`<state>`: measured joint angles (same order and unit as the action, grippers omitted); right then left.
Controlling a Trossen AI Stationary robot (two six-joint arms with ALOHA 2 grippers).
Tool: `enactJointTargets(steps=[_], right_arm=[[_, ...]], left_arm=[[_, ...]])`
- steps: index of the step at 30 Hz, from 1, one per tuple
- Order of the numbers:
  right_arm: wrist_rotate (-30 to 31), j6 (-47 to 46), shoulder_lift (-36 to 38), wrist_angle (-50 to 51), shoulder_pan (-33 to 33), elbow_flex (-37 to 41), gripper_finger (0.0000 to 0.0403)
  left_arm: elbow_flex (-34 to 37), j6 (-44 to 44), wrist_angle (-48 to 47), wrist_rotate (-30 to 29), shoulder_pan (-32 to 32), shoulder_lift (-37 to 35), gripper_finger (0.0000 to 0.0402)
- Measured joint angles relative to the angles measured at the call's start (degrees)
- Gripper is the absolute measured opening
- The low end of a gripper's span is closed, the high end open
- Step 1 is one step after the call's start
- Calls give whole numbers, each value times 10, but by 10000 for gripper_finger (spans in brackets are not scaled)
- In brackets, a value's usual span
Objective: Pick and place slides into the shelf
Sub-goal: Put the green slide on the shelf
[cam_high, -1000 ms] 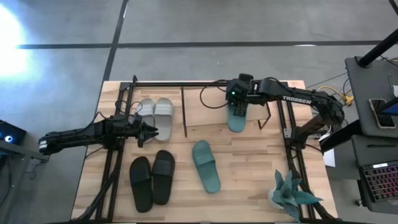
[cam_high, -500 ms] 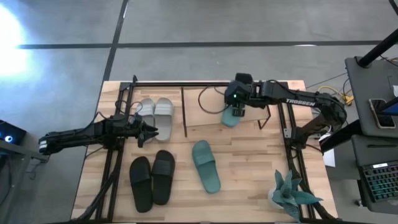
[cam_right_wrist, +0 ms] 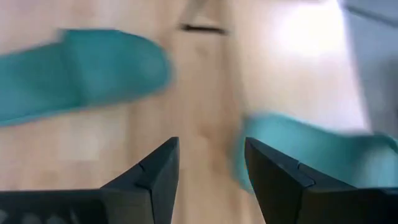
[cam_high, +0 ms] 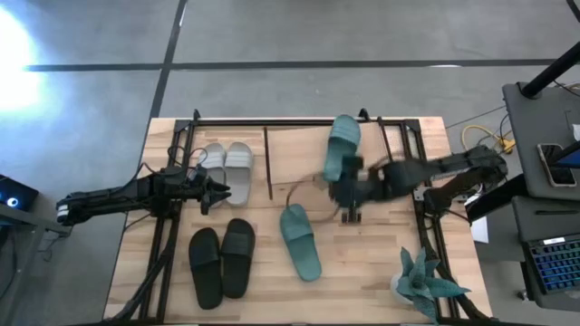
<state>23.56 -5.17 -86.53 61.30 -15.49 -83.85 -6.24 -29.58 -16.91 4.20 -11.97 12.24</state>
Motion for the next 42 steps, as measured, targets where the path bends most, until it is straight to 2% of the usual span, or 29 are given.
enactJointTargets(steps=[4,7,12,18,22,25,34,42], right_arm=[[0,0,-54,-43,-83,0,173],[1,-20,-96,-66,-113,0,173],[8,-64,-166,-131,-120,0,174],[16,-52,-237,-219,-120,-4,173],[102,-60,-271,-219,-120,-18,174],[136,-70,-286,-228,-119,-33,174],[136,-81,-289,-239,-119,-25,174],[133,-64,-289,-256,-107,18,174]], left_arm=[[0,0,0,0,0,1,135],[0,0,0,0,0,0,135],[0,0,0,0,0,0,135],[0,0,0,0,0,1,135],[0,0,0,0,0,1,135],[0,0,0,0,0,0,135],[0,0,1,0,0,1,135],[0,0,0,0,0,0,135]])
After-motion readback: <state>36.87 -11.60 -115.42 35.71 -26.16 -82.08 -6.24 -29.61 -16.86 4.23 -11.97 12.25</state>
